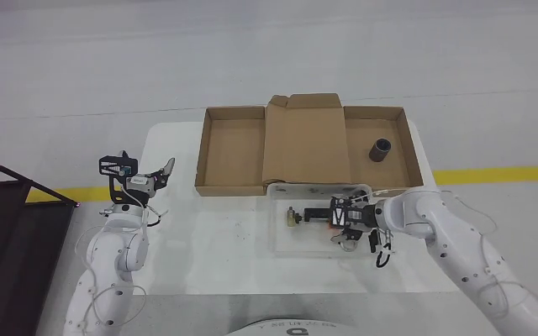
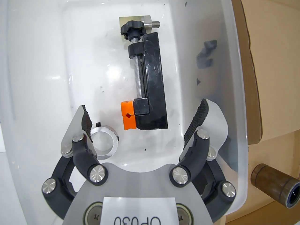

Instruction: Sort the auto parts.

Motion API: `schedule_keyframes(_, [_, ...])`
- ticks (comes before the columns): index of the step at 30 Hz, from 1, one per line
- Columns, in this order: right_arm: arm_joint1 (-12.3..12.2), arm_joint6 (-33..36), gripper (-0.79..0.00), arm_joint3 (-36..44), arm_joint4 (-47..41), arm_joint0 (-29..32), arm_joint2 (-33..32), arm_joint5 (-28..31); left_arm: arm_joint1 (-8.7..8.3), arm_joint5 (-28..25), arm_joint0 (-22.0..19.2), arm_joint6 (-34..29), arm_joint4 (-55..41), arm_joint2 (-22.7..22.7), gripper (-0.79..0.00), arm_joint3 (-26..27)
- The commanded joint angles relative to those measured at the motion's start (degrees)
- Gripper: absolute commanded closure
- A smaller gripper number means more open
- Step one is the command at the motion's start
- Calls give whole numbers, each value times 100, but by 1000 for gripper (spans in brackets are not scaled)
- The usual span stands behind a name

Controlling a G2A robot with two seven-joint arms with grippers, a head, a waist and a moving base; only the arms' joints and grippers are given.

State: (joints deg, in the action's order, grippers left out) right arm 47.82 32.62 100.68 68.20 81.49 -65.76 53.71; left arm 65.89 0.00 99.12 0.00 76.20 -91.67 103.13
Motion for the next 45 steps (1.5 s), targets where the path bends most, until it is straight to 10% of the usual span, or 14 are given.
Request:
schedule_keyframes(1, [11,62,-785,4,8,-48,80,9,0,0,0,0,0,0,-785,0])
schedule_keyframes(13, [75,309,-711,-84,-38,-341,479,25,0,0,0,0,0,0,-785,0])
schedule_keyframes(26, [117,336,0,-174,-92,-499,715,-109,0,0,0,0,0,0,-785,0])
schedule_keyframes(45, [-319,-2109,0,185,-51,528,-906,429,0,0,0,0,0,0,-785,0])
